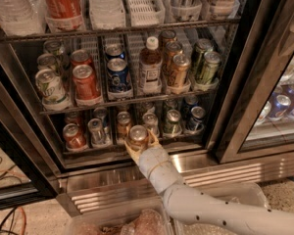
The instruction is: Pick orange can from bottom shelf of fridge
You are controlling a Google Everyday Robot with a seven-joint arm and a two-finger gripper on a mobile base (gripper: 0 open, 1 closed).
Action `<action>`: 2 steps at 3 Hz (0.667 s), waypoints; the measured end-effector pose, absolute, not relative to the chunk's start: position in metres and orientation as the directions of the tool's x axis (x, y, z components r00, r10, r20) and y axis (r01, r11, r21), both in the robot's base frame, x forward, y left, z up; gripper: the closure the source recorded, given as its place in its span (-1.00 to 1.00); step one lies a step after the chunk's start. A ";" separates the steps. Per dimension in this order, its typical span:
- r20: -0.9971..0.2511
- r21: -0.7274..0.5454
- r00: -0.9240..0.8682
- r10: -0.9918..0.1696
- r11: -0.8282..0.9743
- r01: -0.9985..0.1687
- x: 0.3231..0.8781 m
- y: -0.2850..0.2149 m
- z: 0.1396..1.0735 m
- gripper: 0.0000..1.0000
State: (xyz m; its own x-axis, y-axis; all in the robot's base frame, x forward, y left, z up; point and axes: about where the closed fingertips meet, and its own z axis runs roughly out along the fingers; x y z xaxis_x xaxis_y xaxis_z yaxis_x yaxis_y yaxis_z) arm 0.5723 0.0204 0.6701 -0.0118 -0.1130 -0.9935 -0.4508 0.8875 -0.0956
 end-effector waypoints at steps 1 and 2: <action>-0.990 -0.121 -0.009 -0.144 0.864 -0.488 0.540 0.009 0.676 1.00; -0.988 -0.124 -0.013 -0.153 0.850 -0.512 0.519 0.002 0.676 1.00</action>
Offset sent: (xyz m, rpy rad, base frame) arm -0.0803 -0.0285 0.0047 -0.0489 0.0228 0.0977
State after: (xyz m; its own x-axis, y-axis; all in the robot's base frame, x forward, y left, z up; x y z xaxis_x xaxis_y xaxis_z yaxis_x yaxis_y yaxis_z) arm 0.5186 0.0021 0.6762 -0.0133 -0.1525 -0.9882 -0.5118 0.8501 -0.1243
